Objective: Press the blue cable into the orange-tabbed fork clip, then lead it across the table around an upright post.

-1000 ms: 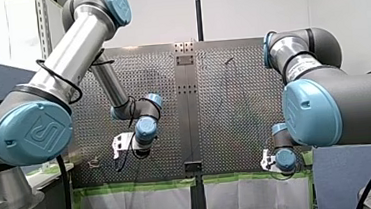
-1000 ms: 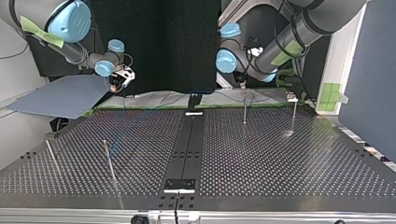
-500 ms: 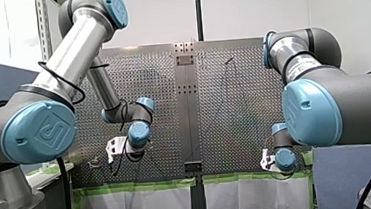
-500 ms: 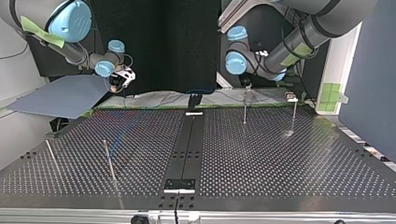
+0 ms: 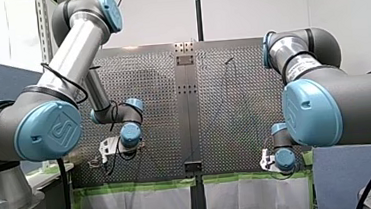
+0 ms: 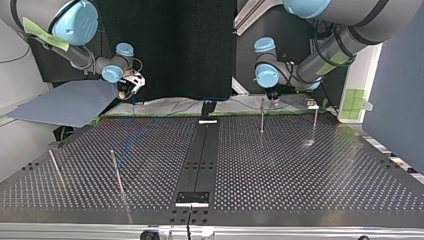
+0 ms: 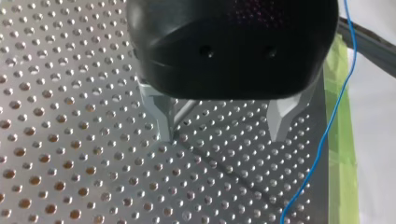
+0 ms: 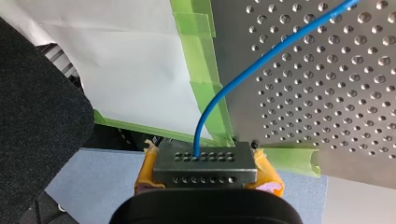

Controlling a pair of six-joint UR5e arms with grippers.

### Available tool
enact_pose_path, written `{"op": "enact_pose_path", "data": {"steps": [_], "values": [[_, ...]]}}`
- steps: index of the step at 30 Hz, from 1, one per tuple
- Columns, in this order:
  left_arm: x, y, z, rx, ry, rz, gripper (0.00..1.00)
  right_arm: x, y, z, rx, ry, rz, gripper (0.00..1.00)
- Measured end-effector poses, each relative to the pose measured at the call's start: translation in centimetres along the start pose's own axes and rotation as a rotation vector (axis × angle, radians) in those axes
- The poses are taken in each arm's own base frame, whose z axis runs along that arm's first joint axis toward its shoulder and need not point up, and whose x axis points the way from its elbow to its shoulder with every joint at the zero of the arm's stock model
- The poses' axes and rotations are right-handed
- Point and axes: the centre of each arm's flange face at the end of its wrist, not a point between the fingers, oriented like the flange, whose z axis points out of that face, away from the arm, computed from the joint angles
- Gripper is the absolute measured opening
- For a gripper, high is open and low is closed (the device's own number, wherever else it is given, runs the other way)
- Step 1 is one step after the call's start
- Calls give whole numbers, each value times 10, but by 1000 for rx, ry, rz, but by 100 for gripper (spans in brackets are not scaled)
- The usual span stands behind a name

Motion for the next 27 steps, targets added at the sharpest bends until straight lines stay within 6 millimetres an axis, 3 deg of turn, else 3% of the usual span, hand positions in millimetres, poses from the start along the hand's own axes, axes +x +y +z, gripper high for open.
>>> {"op": "enact_pose_path", "data": {"steps": [7, 16, 27], "values": [[-1, 5, 6, 2, 1, -5, 98, 0, -1, 0, 1, 0, -1, 0], [16, 7, 27, 1, 23, 2, 98, 0, -3, -1, 3, 1, -2, 0], [8, 37, 58, -57, 22, 18, 98, 1, -6, 0, 7, 4, -6, 0]]}}
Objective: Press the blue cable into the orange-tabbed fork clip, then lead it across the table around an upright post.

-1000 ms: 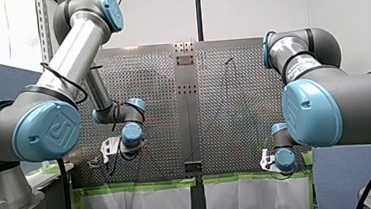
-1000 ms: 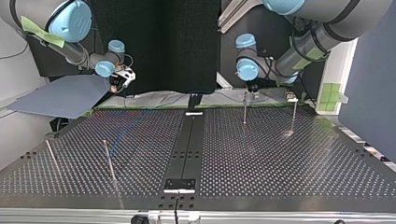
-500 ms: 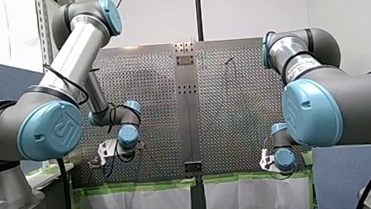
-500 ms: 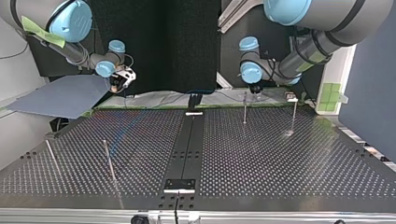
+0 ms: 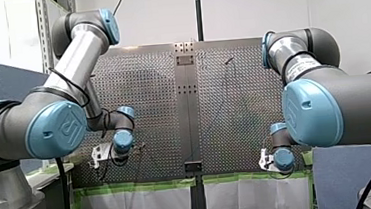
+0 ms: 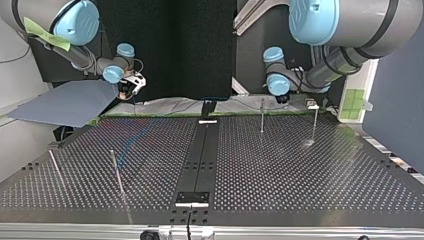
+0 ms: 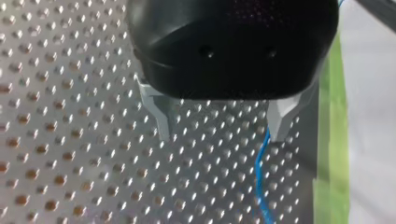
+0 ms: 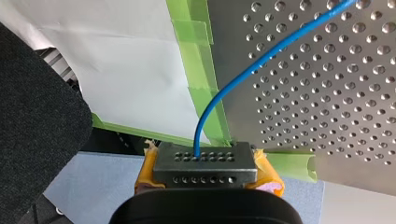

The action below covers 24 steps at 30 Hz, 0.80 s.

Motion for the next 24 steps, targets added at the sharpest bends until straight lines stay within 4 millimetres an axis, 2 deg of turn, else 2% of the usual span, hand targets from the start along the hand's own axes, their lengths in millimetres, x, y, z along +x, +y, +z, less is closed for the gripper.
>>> {"op": "enact_pose_path", "data": {"steps": [4, 10, 16, 20, 24], "values": [[-6, 13, 13, -31, -3, -1, 98, 0, -3, 0, 4, 1, -2, 0], [-2, 31, 37, -70, 32, 35, 98, 0, -5, -1, 6, 1, -6, 0], [20, 35, 49, -57, 75, 82, 98, 0, -8, -1, 9, 0, -19, 0], [40, 33, 51, -30, 111, 99, 98, 1, -10, -1, 12, 0, -23, 0], [50, 30, 52, -1, 124, 106, 98, 1, -11, -2, 13, 0, -24, 0]]}}
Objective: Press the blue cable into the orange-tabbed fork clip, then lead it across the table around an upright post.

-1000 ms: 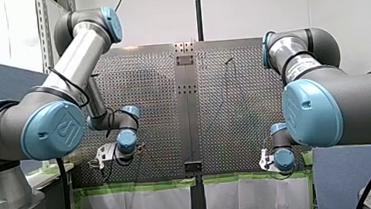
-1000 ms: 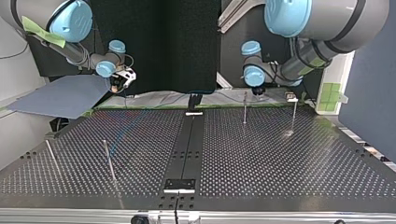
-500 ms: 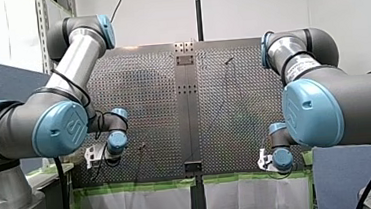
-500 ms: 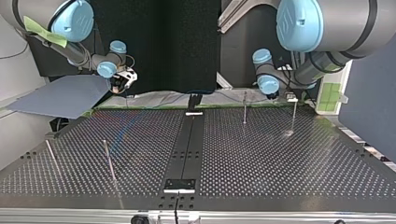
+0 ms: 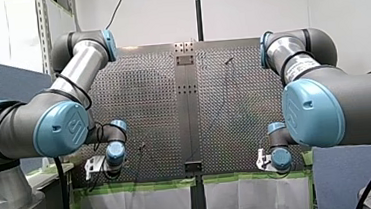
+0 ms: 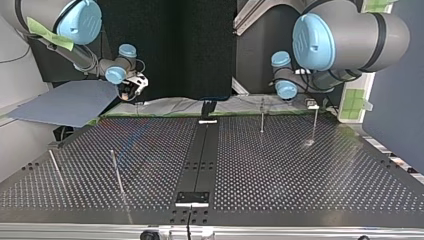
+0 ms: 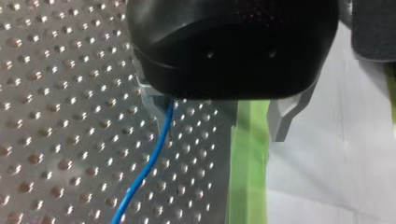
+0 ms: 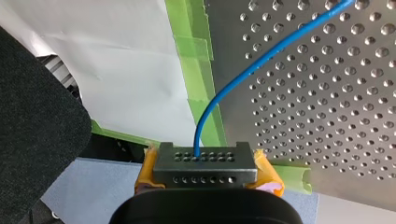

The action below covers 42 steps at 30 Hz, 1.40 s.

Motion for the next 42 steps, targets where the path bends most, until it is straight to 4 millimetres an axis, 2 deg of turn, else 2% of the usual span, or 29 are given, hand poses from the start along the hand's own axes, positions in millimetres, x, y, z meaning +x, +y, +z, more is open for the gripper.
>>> {"op": "enact_pose_path", "data": {"steps": [10, 24, 33, 42], "values": [[-8, -22, 4, 71, -63, 5, 98, 0, -1, 0, 1, 0, -1, 0], [-15, -28, 6, 82, -82, 25, 98, 0, -1, 0, 1, 0, -4, 0], [-26, -35, 12, 76, -101, 18, 98, 0, -3, -1, 4, 0, -7, 0], [-17, -49, 24, 95, -52, 33, 98, 0, -4, -1, 6, 1, -9, 0]]}}
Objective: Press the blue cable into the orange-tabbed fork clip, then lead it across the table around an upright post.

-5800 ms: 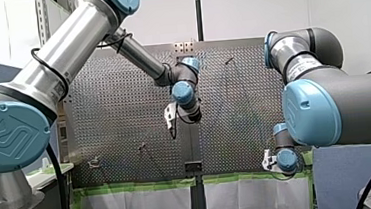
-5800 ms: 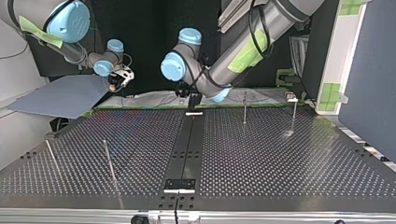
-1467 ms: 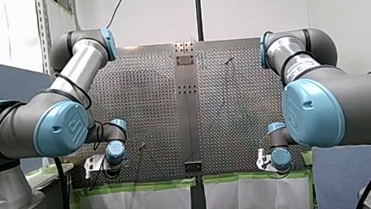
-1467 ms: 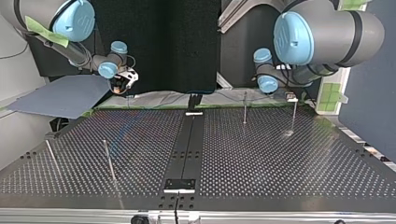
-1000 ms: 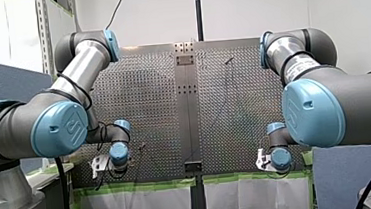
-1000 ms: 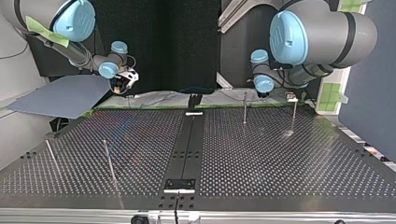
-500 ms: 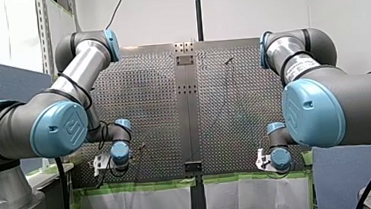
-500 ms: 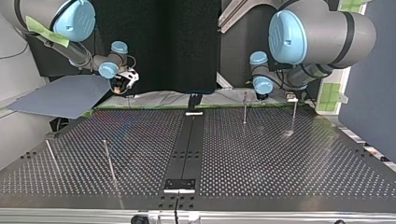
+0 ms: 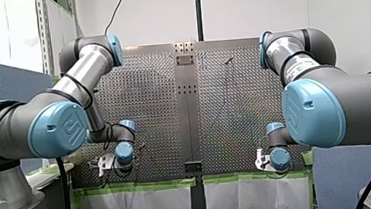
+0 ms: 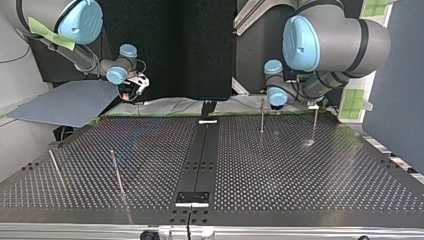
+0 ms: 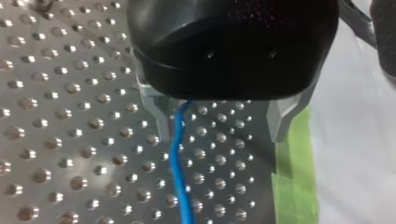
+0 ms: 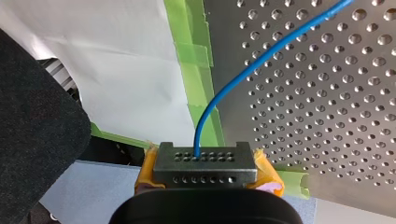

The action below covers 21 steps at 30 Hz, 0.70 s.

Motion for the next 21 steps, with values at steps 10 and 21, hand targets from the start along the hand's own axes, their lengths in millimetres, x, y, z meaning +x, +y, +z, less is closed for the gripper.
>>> {"op": "enact_pose_path", "data": {"steps": [10, 21], "values": [[1, -1, 2, -8, 13, -4, 98, -1, -2, -1, 3, -2, -4, 0], [-1, -2, 3, -5, 0, -12, 37, 0, -4, -1, 5, -2, -6, 0]]}}
